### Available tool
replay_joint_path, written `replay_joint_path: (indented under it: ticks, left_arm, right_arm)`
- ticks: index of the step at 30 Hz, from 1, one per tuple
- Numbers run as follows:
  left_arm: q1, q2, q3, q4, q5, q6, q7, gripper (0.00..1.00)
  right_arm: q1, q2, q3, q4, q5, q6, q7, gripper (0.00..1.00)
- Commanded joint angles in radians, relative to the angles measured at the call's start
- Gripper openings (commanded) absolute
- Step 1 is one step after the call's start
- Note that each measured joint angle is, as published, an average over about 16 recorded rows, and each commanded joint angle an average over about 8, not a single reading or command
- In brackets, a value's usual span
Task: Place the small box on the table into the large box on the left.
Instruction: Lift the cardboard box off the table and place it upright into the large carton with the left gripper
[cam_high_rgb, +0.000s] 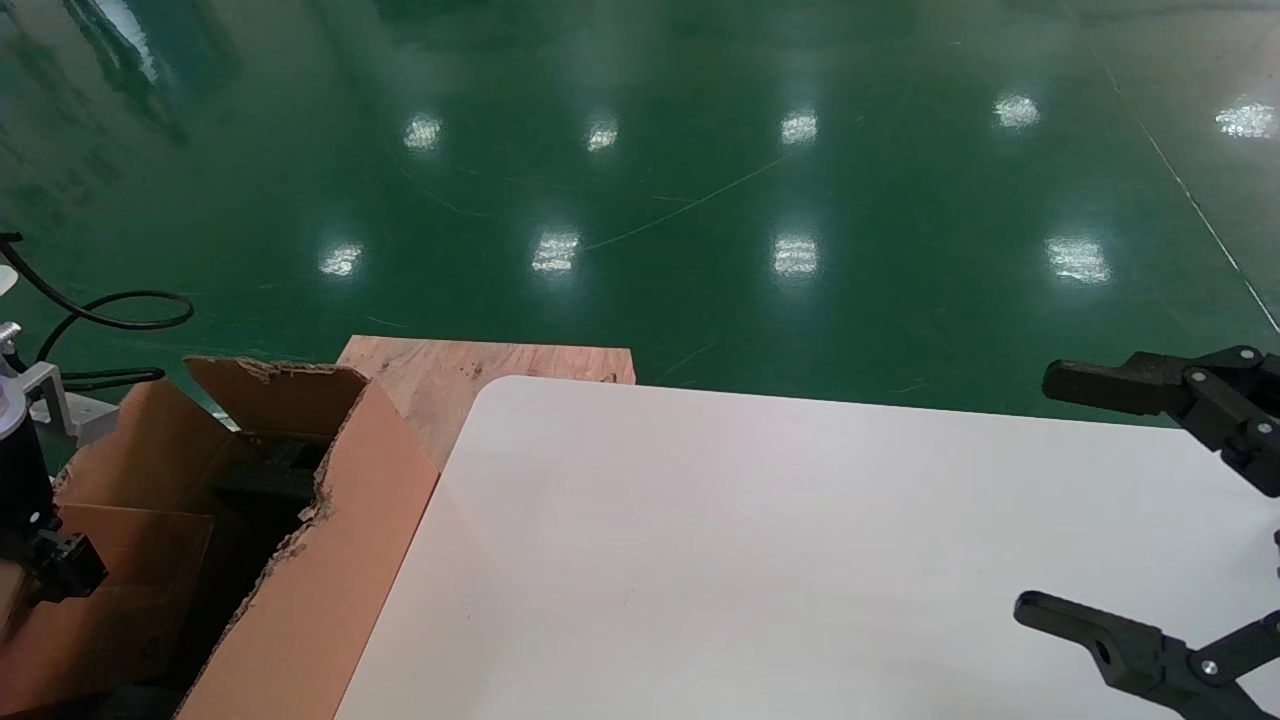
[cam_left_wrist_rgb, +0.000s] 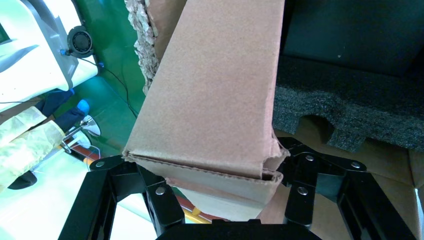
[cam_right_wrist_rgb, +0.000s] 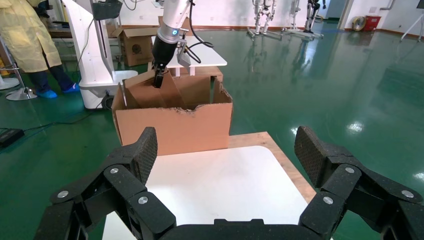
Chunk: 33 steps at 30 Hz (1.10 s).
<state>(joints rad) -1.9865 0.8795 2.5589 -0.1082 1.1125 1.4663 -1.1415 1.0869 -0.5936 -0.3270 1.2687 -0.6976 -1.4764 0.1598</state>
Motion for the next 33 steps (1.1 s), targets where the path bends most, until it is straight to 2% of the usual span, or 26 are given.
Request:
replay_joint_path:
  ticks: [1,7,8,15,16,33]
  left_arm:
    - [0.005,0.001,0.000,0.009,0.000,0.005,0.003,0.00]
    - [0.018,0.003,-0.001,0.032,-0.003,0.012,0.008,0.00]
    - [0.020,0.002,-0.002,0.035,-0.004,0.012,0.008,0.03]
    - [0.026,0.001,-0.008,0.054,-0.012,0.011,0.012,0.90]
    - [0.027,0.001,-0.008,0.055,-0.012,0.011,0.013,0.99]
    - [0.026,0.001,-0.008,0.051,-0.012,0.010,0.011,1.00]
  right_arm:
    - [0.000,0.000,0.000,0.000,0.000,0.000,0.000,1.00]
    - [0.000,0.000,0.000,0.000,0.000,0.000,0.000,1.00]
    - [0.000,0.000,0.000,0.000,0.000,0.000,0.000,1.00]
    - [0.000,0.000,0.000,0.000,0.000,0.000,0.000,1.00]
    - [0.000,0.000,0.000,0.000,0.000,0.000,0.000,1.00]
    - [0.000,0.000,0.000,0.000,0.000,0.000,0.000,1.00]
